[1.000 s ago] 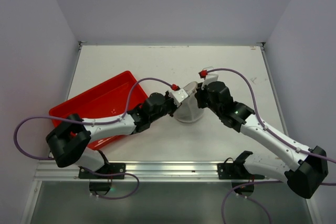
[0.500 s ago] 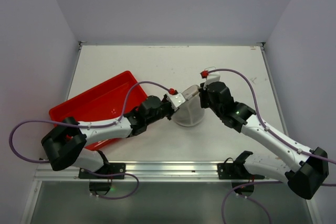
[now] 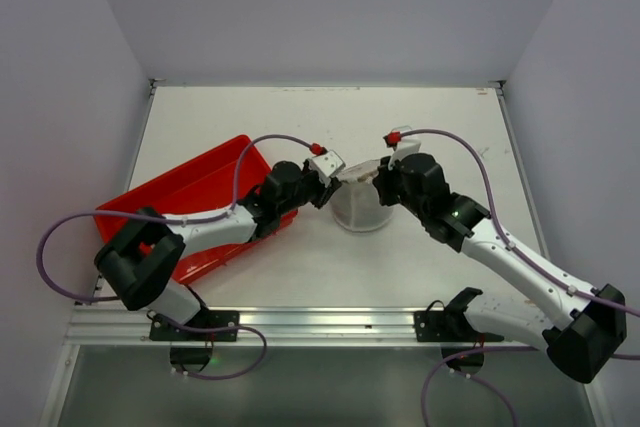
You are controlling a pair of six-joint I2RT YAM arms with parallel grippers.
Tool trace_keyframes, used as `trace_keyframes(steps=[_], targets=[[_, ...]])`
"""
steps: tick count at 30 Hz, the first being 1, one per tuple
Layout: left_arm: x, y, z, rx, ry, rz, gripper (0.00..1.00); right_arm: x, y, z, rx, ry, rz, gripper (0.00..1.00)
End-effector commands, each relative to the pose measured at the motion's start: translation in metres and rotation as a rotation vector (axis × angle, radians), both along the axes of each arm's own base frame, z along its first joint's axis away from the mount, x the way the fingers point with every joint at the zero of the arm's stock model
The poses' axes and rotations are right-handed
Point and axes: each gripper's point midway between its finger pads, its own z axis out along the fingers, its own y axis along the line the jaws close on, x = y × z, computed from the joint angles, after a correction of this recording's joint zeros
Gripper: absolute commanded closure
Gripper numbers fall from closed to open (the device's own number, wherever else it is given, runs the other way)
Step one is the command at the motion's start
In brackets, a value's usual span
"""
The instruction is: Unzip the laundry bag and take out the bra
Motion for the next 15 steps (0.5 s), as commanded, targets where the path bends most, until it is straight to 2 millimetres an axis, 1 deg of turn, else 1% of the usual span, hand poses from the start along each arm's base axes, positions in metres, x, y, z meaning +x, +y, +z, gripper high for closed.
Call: trace_keyframes(steps=[1,2,3,4,5,6,7,8,9,10,11,13,14,15], targets=[[0.008,-0.009,0.031,-0.117,-0.001,-0.025,0.60,-0.001,0.021,0.018,0.145,-0.043,0.055,1.00],[0.002,-0.008,0.029,-0.119,0.007,-0.041,0.53,-0.001,0.022,0.017,0.167,-0.047,0.046,1.00],[-0.003,-0.006,0.039,-0.140,-0.007,-0.055,0.50,-0.002,0.024,0.016,0.183,-0.050,0.053,1.00],[-0.015,-0.010,0.042,-0.150,-0.006,-0.114,0.48,-0.005,0.025,0.021,0.213,-0.059,0.061,1.00],[-0.027,-0.010,0.040,-0.150,-0.005,-0.153,0.41,-0.008,0.030,0.020,0.242,-0.054,0.081,1.00],[-0.036,-0.010,0.054,-0.166,-0.044,-0.182,0.36,-0.010,0.032,0.021,0.258,-0.056,0.092,1.00],[-0.040,-0.009,0.052,-0.146,-0.045,-0.177,0.33,-0.012,0.033,0.023,0.270,-0.060,0.103,1.00],[-0.049,-0.014,0.055,-0.134,-0.055,-0.202,0.31,-0.013,0.035,0.023,0.280,-0.058,0.110,1.00],[-0.052,-0.015,0.058,-0.121,-0.073,-0.213,0.30,-0.014,0.037,0.024,0.285,-0.058,0.123,1.00],[-0.056,-0.017,0.054,-0.099,-0.055,-0.232,0.30,-0.015,0.037,0.023,0.284,-0.055,0.126,1.00],[-0.060,-0.022,0.057,-0.097,-0.059,-0.250,0.30,-0.015,0.038,0.023,0.287,-0.053,0.126,1.00],[-0.063,-0.028,0.046,-0.061,-0.038,-0.276,0.29,-0.015,0.039,0.022,0.293,-0.052,0.131,1.00],[-0.064,-0.034,0.050,-0.057,-0.037,-0.287,0.29,-0.015,0.039,0.021,0.295,-0.050,0.133,1.00],[-0.063,-0.038,0.038,-0.027,-0.020,-0.296,0.29,-0.016,0.040,0.021,0.299,-0.048,0.138,1.00]])
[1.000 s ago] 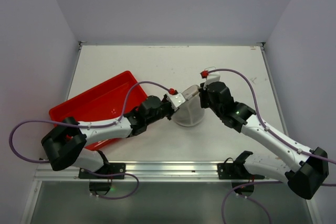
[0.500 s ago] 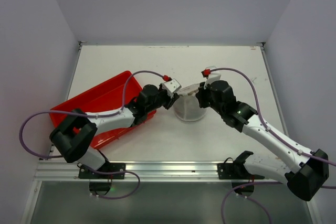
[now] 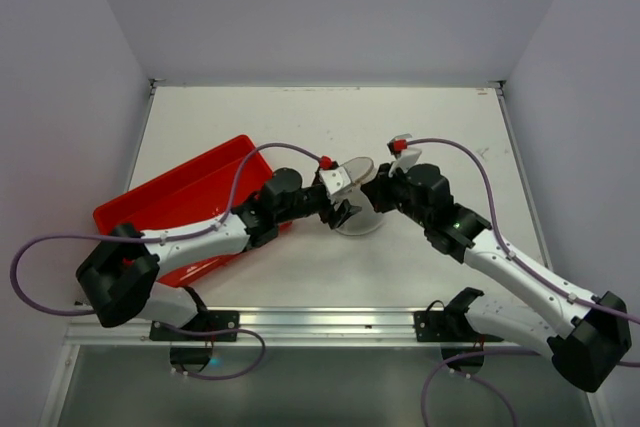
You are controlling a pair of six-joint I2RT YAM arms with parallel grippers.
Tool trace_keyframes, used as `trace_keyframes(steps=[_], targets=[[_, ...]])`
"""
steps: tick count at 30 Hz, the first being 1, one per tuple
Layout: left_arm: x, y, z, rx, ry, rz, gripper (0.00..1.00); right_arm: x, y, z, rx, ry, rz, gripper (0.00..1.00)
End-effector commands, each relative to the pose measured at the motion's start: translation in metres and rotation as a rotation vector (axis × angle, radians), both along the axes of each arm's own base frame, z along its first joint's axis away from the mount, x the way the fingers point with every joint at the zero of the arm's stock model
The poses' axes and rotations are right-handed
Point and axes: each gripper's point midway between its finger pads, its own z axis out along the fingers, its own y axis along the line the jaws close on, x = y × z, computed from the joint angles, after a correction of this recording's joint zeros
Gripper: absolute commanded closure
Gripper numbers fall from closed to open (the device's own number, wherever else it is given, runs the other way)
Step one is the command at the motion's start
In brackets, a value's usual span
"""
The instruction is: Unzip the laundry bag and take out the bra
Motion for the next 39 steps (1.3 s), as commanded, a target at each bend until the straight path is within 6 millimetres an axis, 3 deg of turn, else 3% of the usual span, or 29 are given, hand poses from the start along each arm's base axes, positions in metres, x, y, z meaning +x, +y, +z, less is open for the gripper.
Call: trace_keyframes(steps=[1,9,12,13,16,20,27,39], targets=[[-0.004,-0.014,-0.013,0.082,0.010,-0.064,0.30,-0.001,0.011,0.021,0.092,-0.051,0.033,1.00],[0.014,-0.022,-0.008,0.083,-0.021,-0.010,0.39,-0.006,0.010,0.026,0.108,-0.060,0.048,1.00],[0.014,-0.024,-0.009,0.082,-0.020,-0.017,0.61,-0.007,0.009,0.028,0.113,-0.064,0.044,1.00],[0.014,-0.023,-0.009,0.080,-0.023,-0.013,0.73,-0.007,0.008,0.030,0.115,-0.068,0.041,1.00],[0.014,-0.019,-0.008,0.074,-0.036,-0.001,0.88,-0.007,0.006,0.028,0.109,-0.064,0.029,1.00],[0.010,-0.011,-0.006,0.076,-0.051,0.006,1.00,-0.006,0.006,0.024,0.100,-0.039,0.020,1.00],[0.006,-0.001,0.006,0.058,-0.082,0.021,1.00,0.003,-0.014,0.026,0.028,-0.051,-0.074,1.00],[-0.007,0.010,0.014,0.039,-0.098,0.000,1.00,0.034,-0.055,0.007,-0.066,-0.034,-0.262,1.00]])
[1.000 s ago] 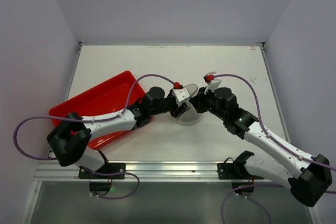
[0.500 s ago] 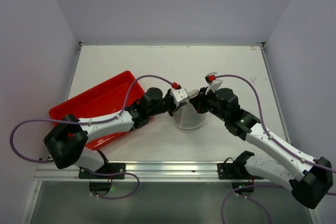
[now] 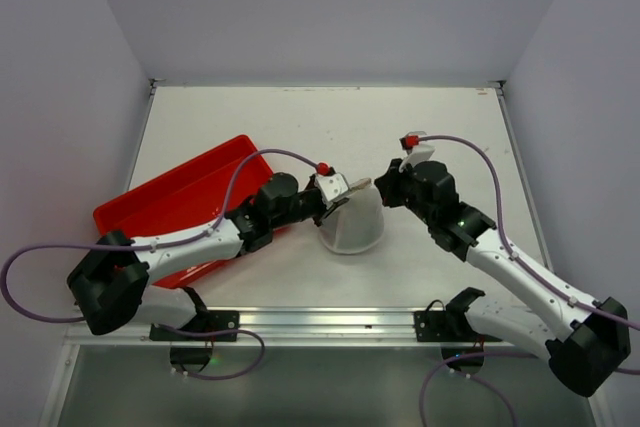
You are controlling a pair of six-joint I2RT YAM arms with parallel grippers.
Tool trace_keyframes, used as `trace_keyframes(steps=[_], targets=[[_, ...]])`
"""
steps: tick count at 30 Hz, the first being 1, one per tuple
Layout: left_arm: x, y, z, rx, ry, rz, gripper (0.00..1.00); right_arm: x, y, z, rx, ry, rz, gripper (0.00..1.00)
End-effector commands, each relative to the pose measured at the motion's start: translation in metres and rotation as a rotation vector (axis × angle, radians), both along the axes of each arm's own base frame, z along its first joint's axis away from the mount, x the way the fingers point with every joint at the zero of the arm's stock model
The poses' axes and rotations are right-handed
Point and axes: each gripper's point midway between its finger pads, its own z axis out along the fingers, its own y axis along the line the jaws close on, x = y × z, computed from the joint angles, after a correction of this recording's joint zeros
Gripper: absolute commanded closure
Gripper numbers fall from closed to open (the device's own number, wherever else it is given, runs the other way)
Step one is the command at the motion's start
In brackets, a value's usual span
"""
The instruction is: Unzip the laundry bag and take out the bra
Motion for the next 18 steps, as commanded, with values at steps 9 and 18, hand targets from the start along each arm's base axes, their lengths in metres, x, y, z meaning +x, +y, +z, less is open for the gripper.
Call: trace_keyframes(steps=[9,18], targets=[[-0.011,-0.001,0.019,-0.047,-0.058,-0.054,1.00,0.015,-0.014,0.019,0.027,-0.040,0.009,1.00],[-0.013,0.012,0.016,-0.083,-0.083,-0.012,1.00,-0.009,0.022,0.036,0.241,0.018,0.164,0.50]])
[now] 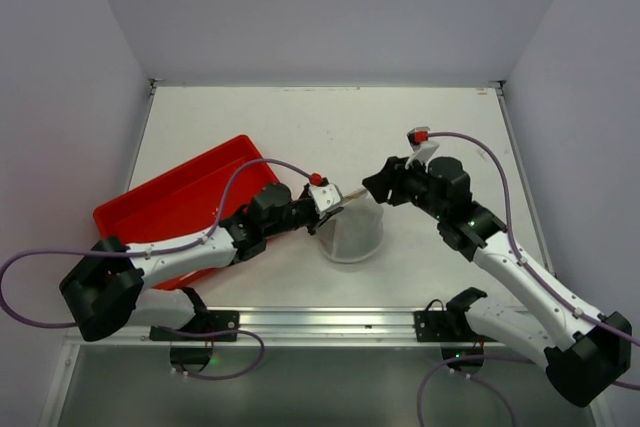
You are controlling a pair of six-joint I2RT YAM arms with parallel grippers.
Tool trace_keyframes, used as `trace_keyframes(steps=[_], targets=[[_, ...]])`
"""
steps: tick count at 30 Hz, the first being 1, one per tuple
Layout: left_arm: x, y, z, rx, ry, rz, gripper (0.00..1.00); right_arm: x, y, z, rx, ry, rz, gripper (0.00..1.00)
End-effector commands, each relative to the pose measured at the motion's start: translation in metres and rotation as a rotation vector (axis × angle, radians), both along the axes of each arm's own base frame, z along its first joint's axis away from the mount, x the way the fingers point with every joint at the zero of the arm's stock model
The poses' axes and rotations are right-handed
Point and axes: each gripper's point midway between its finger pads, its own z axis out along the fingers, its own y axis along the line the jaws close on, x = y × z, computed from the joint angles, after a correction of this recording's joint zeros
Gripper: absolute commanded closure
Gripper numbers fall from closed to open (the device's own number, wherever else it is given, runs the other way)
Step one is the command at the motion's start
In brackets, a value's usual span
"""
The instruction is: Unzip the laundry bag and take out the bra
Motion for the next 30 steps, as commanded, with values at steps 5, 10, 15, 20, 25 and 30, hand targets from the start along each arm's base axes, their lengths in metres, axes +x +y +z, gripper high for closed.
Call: trace_keyframes(steps=[5,10,15,20,25,30], targets=[[-0.001,0.003,0.032,-0.104,-0.082,0.015,1.00,-0.007,0.038,0.013,0.237,0.027,0.120,0.48],[-0.001,0.004,0.032,-0.111,-0.088,0.018,1.00,-0.004,0.035,0.004,0.246,0.042,0.085,0.48],[0.001,0.005,0.032,-0.121,-0.099,0.030,1.00,-0.007,0.040,0.002,0.301,0.048,0.102,0.51],[0.003,0.005,0.032,-0.120,-0.101,0.039,1.00,-0.007,0.046,-0.002,0.311,0.065,0.120,0.52],[0.004,0.005,0.032,-0.121,-0.102,0.045,1.00,-0.007,0.049,-0.006,0.327,0.074,0.125,0.54],[0.005,0.004,0.030,-0.122,-0.099,0.047,1.00,-0.007,0.052,-0.016,0.312,0.095,0.122,0.55]])
